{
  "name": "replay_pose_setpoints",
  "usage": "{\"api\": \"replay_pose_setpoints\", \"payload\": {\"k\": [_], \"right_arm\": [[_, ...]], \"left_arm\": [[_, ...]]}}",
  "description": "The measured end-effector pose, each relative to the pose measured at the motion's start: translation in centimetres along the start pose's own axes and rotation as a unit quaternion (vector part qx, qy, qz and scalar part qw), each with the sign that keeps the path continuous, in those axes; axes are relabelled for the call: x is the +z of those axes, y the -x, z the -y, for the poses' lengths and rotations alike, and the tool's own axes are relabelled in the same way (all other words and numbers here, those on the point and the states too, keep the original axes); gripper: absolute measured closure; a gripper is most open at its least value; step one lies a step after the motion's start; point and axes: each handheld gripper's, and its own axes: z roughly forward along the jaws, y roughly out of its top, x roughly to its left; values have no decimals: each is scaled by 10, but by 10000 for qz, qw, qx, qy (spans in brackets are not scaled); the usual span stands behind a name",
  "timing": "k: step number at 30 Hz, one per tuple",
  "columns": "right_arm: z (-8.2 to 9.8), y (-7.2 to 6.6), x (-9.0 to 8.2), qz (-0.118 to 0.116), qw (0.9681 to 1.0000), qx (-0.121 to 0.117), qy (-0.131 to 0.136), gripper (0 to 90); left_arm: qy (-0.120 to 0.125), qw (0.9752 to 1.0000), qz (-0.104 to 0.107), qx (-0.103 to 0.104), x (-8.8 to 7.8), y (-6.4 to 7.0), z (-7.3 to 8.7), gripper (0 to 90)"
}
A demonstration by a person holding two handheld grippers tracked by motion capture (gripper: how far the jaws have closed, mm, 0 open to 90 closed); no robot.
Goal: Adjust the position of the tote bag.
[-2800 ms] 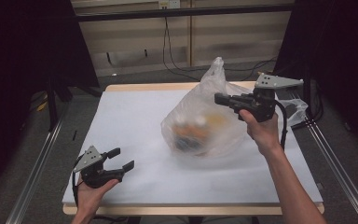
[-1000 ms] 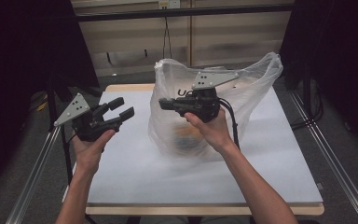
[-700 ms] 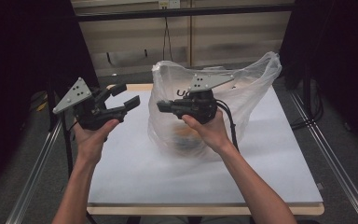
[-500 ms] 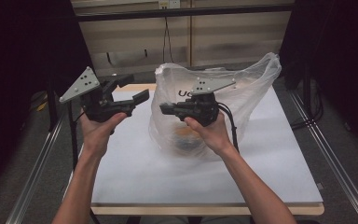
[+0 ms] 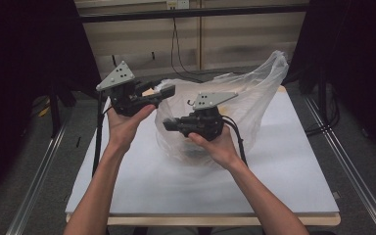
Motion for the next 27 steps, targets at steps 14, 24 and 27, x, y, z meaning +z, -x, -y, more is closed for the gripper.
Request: {"api": "replay_pose_setpoints", "payload": {"k": [14,24,27], "right_arm": [[12,7,-41,568,9983,28,99,579],[13,10,-94,1163,9927,61,303,560],[15,17,-110,1353,9900,126,375,558]], "left_arm": [[194,9995,81,-226,-21,-5,22,832],[324,9987,9,-396,-31,-5,44,827],[288,9988,-49,-395,-37,-8,48,827]]}}
